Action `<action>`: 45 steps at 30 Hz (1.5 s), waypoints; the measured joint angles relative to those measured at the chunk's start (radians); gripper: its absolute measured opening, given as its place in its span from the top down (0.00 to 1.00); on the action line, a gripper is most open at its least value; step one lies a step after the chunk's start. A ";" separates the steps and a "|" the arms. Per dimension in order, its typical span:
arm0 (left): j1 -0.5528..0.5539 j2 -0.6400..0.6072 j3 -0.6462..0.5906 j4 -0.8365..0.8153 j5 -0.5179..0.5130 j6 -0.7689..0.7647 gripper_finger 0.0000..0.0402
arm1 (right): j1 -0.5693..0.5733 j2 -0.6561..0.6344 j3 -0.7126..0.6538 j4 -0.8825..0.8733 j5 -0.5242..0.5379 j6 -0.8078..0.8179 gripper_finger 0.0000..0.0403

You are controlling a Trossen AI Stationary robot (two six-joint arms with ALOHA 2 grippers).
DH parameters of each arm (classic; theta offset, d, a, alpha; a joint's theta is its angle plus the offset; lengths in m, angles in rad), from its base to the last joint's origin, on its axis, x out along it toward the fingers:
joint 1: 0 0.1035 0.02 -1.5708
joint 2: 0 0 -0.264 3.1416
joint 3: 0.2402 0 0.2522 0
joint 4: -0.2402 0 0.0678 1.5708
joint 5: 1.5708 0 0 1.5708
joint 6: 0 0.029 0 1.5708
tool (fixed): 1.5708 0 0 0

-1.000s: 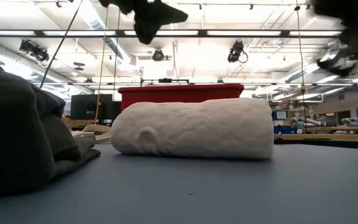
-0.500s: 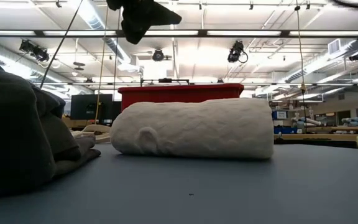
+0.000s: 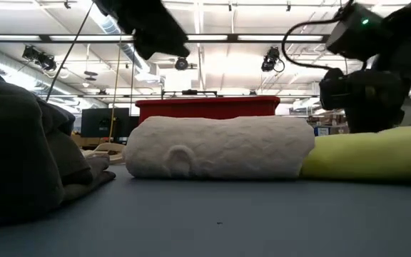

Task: Fold laundry
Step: Stack the yellow shirt on top of the white shirt

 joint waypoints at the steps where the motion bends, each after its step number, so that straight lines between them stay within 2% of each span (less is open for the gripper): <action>1: 0.008 -0.008 0.000 -0.021 0.000 0.011 0.52 | -0.032 -0.019 0.000 -0.008 -0.055 -0.007 0.96; 4: 0.035 -0.031 0.000 -0.064 0.001 0.022 0.52 | -0.085 -0.098 0.020 -0.071 -0.207 -0.004 0.94; 6: 0.048 -0.050 0.000 -0.091 0.002 0.022 0.52 | -0.093 -0.165 0.075 -0.160 -0.245 -0.005 0.91; 10: 0.073 -0.058 0.001 -0.082 0.002 0.013 0.52 | -0.115 -0.271 0.203 -0.427 -0.192 -0.083 0.78; 13: 0.086 -0.055 0.000 -0.060 0.002 -0.014 0.52 | -0.156 -0.295 0.259 -0.533 -0.165 -0.135 0.64; 16: 0.098 -0.048 0.001 -0.050 0.002 -0.031 0.52 | -0.208 -0.260 0.244 -0.580 -0.169 -0.157 0.47; 20: 0.104 -0.048 0.001 -0.029 0.001 -0.067 0.52 | -0.269 -0.151 0.186 -0.518 -0.228 -0.216 0.25; 22: 0.103 -0.048 0.001 -0.036 0.002 -0.085 0.52 | -0.275 -0.079 0.158 -0.447 -0.216 -0.236 0.17; 25: 0.102 -0.048 0.001 -0.039 0.002 -0.132 0.52 | -0.273 0.034 0.128 -0.323 -0.202 -0.235 0.13; 28: 0.099 -0.048 0.001 -0.049 0.002 -0.200 0.52 | -0.255 0.138 0.133 -0.254 -0.235 -0.192 0.17; 30: 0.096 -0.048 0.001 -0.051 0.001 -0.223 0.52 | -0.231 0.186 0.142 -0.246 -0.236 -0.183 0.26; 33: 0.093 -0.048 0.001 -0.054 0.002 -0.226 0.52 | -0.194 0.212 0.144 -0.226 -0.222 -0.205 0.49; 37: 0.094 -0.048 0.001 -0.054 0.002 -0.226 0.52 | -0.206 0.195 0.138 -0.205 -0.248 -0.248 0.86; 40: 0.094 -0.048 0.001 -0.053 0.001 -0.225 0.52 | -0.243 0.148 0.145 -0.242 -0.282 -0.242 0.87; 45: 0.094 -0.048 0.001 -0.053 0.002 -0.210 0.52 | -0.292 -0.023 0.255 -0.527 -0.252 -0.261 0.87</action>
